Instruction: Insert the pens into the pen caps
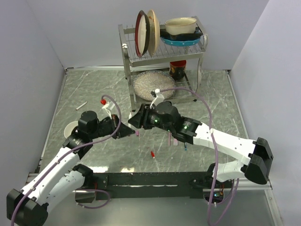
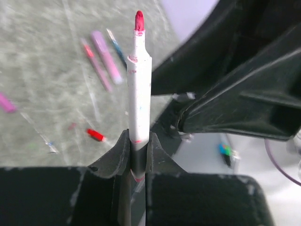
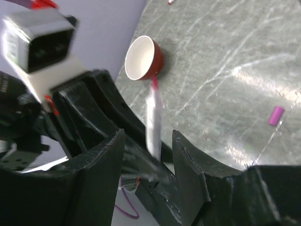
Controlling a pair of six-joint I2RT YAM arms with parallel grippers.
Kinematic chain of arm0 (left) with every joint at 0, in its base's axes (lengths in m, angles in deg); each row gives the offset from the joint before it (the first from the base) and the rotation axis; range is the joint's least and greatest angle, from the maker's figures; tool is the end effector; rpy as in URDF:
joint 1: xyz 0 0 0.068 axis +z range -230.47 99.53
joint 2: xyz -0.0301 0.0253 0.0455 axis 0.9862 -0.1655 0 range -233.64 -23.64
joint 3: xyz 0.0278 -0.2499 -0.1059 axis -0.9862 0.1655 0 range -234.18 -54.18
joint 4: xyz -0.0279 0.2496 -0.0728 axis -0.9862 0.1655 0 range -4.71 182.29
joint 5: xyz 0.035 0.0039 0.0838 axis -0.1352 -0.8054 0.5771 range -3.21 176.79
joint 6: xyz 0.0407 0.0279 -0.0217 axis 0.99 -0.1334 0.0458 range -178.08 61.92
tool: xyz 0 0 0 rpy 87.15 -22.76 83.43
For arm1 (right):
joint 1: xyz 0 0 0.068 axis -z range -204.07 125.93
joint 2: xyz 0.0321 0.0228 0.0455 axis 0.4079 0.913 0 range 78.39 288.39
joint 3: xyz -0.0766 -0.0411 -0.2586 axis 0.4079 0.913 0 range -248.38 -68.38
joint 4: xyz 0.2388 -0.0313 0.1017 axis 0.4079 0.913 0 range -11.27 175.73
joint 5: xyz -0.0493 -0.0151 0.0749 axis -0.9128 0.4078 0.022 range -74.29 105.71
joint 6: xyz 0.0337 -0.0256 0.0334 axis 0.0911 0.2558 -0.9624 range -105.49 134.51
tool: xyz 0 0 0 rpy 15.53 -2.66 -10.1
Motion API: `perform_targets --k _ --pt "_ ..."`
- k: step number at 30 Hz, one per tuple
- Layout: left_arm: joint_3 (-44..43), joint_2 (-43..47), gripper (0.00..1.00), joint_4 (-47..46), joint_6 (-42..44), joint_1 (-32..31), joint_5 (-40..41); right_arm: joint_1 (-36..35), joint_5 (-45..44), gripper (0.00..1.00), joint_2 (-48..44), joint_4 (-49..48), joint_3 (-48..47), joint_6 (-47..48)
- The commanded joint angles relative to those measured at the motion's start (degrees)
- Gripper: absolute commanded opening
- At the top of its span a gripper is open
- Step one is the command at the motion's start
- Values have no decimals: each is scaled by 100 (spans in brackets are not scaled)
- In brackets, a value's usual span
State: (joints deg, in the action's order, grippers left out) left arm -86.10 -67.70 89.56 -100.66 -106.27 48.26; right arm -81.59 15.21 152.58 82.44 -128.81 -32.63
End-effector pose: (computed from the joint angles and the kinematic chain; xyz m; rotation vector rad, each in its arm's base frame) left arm 0.1525 -0.0983 0.2755 0.2238 2.0421 -1.4100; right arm 0.1639 0.2571 0.3347 -0.1811 2.0664 1.1991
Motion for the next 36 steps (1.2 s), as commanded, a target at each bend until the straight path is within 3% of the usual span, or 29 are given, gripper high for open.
perform_targets --k 1,5,9,16,25,36 --pt "-630 178 1 934 926 14 775 -32 -695 53 -221 543 -294 -304" --pt "-1016 266 1 1784 1279 14 1756 38 -1224 51 138 1219 -488 -621" --pt "-1255 248 1 2332 1420 14 2797 311 -1146 48 560 1369 -584 -736" --pt "-1053 643 1 2069 1446 14 2727 873 -541 44 2078 1633 -1102 -192" --pt "-965 1267 1 2025 1376 31 3157 848 -320 35 3688 2317 -2403 609" --pt "-956 1461 1 2007 1376 49 3167 540 -645 32 4402 2942 -2931 670"
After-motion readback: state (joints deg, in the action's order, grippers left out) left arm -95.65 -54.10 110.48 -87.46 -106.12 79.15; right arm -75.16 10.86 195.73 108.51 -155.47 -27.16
